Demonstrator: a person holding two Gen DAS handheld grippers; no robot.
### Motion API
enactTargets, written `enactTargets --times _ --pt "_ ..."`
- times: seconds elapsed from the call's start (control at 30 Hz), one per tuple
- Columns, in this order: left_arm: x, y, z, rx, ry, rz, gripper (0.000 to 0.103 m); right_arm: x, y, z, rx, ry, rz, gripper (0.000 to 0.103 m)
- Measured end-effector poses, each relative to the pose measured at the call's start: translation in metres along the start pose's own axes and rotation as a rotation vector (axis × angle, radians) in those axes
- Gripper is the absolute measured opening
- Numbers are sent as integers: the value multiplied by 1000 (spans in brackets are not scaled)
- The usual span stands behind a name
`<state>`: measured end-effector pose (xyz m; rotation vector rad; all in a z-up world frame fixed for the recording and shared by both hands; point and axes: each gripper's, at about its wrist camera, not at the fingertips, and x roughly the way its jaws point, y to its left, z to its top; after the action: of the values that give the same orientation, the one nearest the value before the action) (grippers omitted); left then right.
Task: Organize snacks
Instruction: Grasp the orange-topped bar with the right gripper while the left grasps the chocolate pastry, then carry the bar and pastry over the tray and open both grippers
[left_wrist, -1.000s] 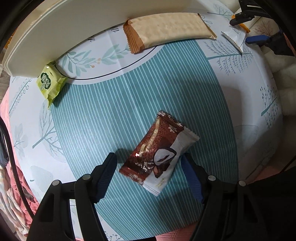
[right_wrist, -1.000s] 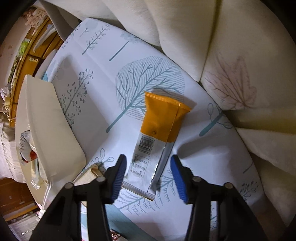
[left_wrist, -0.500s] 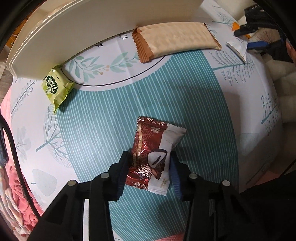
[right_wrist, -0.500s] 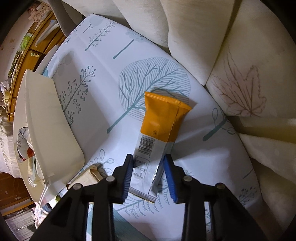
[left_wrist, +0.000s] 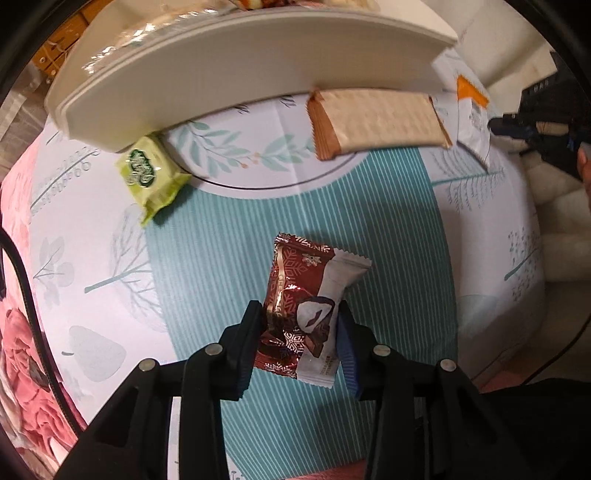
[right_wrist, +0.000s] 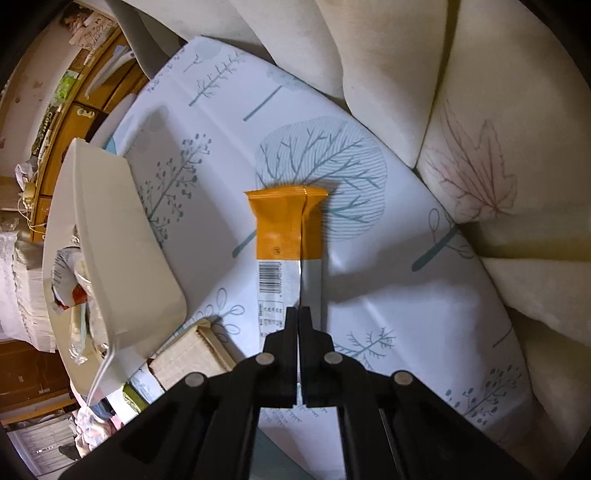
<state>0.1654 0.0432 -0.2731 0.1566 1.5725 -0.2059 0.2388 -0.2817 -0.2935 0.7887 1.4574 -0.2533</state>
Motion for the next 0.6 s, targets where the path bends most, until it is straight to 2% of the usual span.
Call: enactTargets --times 0.1,0.2,0.23,0.27,0.6 --pt "-13 9 -4 -22 -11 -6 37 -2 3 -3 21 -3 -3 3" --pt "-28 16 -2 -41 -23 -17 37 3 7 -6 36 12 -11 24" --pt "-34 21 -2 -47 -30 -22 37 4 8 -7 43 12 -13 35" --pt "-40 24 -3 -50 -36 -24 37 5 10 -7 50 8 -18 39" --pt "-94 55 17 -135 -121 -8 37 16 25 -6 38 -23 -112 39"
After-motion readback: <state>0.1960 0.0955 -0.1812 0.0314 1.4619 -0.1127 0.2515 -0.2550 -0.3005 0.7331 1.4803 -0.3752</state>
